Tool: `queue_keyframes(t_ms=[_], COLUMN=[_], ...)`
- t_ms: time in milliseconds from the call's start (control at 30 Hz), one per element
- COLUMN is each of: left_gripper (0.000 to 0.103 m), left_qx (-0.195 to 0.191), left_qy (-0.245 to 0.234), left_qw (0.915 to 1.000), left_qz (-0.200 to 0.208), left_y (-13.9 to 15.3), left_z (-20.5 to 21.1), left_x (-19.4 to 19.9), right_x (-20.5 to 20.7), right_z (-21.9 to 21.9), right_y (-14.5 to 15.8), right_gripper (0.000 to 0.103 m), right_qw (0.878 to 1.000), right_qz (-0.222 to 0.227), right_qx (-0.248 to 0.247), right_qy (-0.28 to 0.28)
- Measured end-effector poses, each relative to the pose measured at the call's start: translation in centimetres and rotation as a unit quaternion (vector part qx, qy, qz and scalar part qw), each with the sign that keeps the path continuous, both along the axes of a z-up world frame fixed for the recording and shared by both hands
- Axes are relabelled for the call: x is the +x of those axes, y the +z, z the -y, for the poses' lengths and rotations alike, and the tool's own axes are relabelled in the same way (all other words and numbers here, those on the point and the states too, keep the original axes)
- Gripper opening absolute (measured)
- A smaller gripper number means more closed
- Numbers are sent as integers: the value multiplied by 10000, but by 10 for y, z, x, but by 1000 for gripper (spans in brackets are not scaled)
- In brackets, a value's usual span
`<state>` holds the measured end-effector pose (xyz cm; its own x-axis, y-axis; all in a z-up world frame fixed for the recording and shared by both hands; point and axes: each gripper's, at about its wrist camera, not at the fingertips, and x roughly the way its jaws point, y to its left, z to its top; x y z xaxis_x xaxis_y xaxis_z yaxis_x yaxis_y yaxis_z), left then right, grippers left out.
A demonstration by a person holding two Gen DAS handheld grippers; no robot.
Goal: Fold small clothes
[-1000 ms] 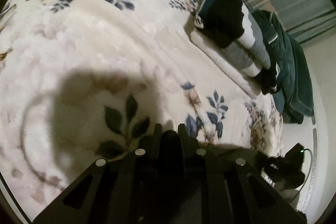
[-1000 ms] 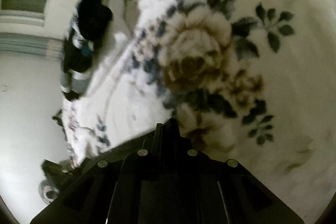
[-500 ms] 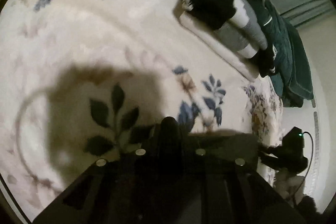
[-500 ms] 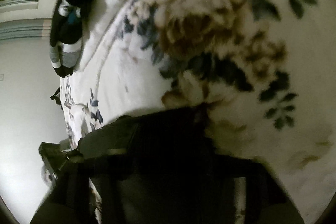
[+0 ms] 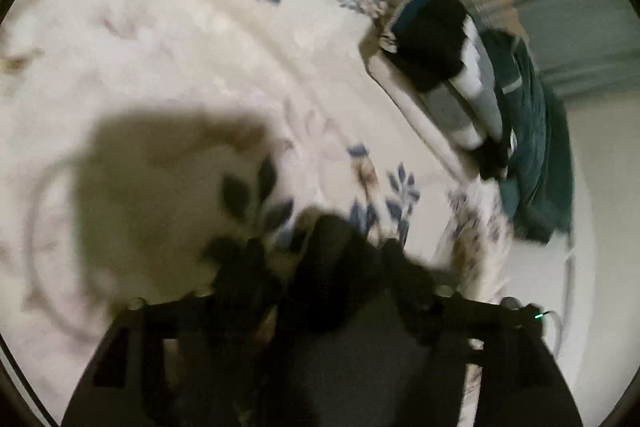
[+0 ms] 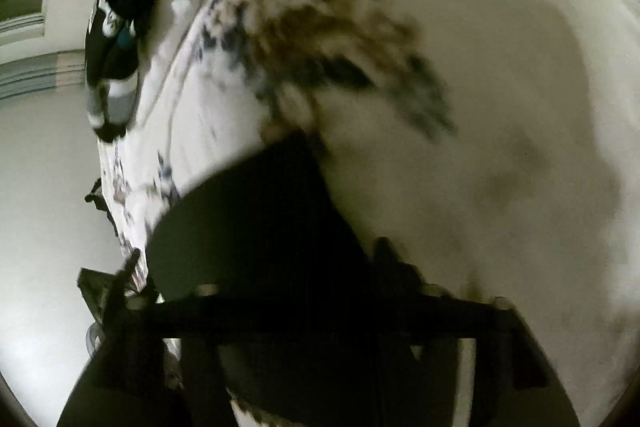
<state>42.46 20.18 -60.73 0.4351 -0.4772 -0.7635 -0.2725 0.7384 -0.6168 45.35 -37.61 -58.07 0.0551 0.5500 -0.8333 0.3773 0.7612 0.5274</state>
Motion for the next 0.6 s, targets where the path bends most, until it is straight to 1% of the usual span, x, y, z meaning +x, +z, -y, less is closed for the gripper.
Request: queue_keyframes(t_ms=[67,100,167,200,233,267,300,367,467,533,600], left_gripper=[60,60,60,60,60,60,60,60,60,60,60], left_qx=[256,380,484,532,538,530,523,494,291,219,140], left_qy=[-77,-88,-89,-93,-98,-91,-70,-30,-97,-166,-206], left_qw=[9996,9992,9986,9981,9976,9974,9969,9965,9969,9975,9979], left_qz=[-23,-60,-175,-305,-427,-488,-581,-676,-718,-656,-601], left_y=[7,10,10,7,3,1,-2,-4,-5,-4,-3], left_z=[0,0,2,3,3,4,5,6,9,11,15], left_x=[-19,-34,-57,-70,-82,-88,-98,-111,-119,-119,-116], right_x=[-32,-54,-82,-90,-101,-106,-112,-123,-137,-143,-142], right_z=[6,9,11,11,10,9,9,10,16,18,16], right_y=[1,-4,-15,-20,-25,-26,-24,-7,12,14,9], right_gripper=[62,62,62,62,60,28,12,11,11,11,11], right_qw=[9995,9982,9953,9945,9937,9937,9933,9940,9932,9934,9936], right_qz=[-318,-586,-923,-988,-998,-941,-863,-683,-670,-741,-861], right_qx=[57,122,276,333,449,514,567,393,295,182,21], right_qy=[53,28,-52,-94,-237,-340,-517,-755,-908,-861,-732])
